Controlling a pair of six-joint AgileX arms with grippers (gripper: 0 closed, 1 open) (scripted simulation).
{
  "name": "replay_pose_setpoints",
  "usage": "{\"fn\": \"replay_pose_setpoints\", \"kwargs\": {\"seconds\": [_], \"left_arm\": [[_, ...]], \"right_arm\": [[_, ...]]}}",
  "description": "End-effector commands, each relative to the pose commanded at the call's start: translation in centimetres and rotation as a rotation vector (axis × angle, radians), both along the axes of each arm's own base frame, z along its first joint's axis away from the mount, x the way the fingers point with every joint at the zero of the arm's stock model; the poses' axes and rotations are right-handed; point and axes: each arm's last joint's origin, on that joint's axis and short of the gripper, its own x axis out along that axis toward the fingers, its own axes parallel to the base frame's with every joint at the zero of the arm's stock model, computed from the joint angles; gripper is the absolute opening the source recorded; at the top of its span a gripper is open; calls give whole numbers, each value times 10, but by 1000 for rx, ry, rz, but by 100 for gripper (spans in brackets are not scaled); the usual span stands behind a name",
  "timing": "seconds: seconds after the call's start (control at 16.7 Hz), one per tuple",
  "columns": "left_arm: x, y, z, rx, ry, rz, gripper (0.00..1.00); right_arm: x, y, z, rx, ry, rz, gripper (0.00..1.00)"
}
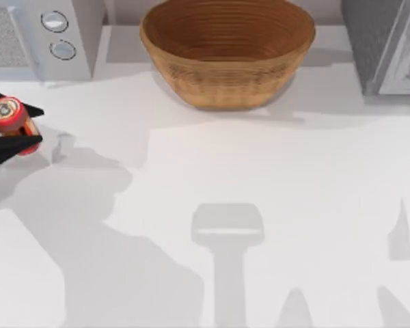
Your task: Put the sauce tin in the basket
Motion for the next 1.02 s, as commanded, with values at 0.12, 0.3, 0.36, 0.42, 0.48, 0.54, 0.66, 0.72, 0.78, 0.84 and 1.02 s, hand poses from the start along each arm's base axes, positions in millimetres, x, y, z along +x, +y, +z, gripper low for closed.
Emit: {"fn": "replay_pose_setpoints", "kwargs": {"seconds": [0.12, 0.3, 0.36, 0.42, 0.48, 0.54, 0.66, 0.72, 0.78, 0.84, 1.02], "left_arm": [[7, -12, 1, 22, -34, -30, 0], [25, -35, 12, 103, -133, -96, 0], [33, -43, 19, 144, -178, -117, 0], [41, -50, 28, 192, -226, -131, 0], [50, -56, 38, 247, -276, -137, 0], [59, -63, 50, 305, -324, -131, 0], [76, -74, 76, 423, -397, -78, 0], [83, -80, 89, 475, -417, -30, 0], [90, -86, 102, 517, -425, 32, 0], [95, -91, 114, 546, -419, 106, 0], [106, -110, 146, 539, -338, 362, 0]], "right_arm": [[0, 0, 0, 0, 0, 0, 100], [0, 0, 0, 0, 0, 0, 100], [0, 0, 0, 0, 0, 0, 100], [0, 0, 0, 0, 0, 0, 100], [0, 0, 0, 0, 0, 0, 100], [0, 0, 0, 0, 0, 0, 100], [0, 0, 0, 0, 0, 0, 100], [0, 0, 0, 0, 0, 0, 100], [0, 0, 0, 0, 0, 0, 100], [0, 0, 0, 0, 0, 0, 100], [0, 0, 0, 0, 0, 0, 100]]}}
